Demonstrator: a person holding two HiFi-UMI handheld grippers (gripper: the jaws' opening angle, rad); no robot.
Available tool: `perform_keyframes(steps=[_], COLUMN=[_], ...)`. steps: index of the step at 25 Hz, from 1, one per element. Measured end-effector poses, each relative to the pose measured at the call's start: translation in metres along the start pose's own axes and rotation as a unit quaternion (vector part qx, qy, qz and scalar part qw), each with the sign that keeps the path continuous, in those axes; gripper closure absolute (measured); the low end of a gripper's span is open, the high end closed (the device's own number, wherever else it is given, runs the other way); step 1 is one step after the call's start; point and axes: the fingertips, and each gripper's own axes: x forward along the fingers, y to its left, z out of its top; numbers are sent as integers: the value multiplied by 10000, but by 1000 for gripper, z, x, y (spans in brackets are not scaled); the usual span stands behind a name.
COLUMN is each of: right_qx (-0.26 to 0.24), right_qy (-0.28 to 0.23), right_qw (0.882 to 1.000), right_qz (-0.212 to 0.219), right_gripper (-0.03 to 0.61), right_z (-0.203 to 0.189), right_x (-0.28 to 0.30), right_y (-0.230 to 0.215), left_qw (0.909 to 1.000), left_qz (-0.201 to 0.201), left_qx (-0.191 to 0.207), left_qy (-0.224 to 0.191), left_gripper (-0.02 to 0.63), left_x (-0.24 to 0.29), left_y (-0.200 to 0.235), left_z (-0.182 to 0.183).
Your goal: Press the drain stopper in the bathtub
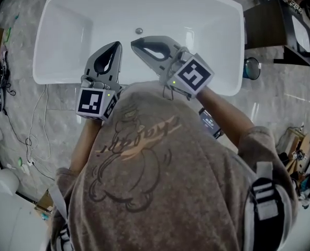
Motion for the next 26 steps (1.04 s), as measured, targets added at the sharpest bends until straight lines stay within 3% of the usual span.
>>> perform_keyframes(steps=[26], right_qx=[-22], right_qy=[115], right_qw=[9999], right_qz=[75], right_gripper=[578], right_z=[-9], right_x=[12], right_y=[18], left_qw=[9997], left_qz=[230], left_qx=[-126], left_qy=[-30], left_gripper=[614], left_x=[-17], left_y=[12], left_z=[-7])
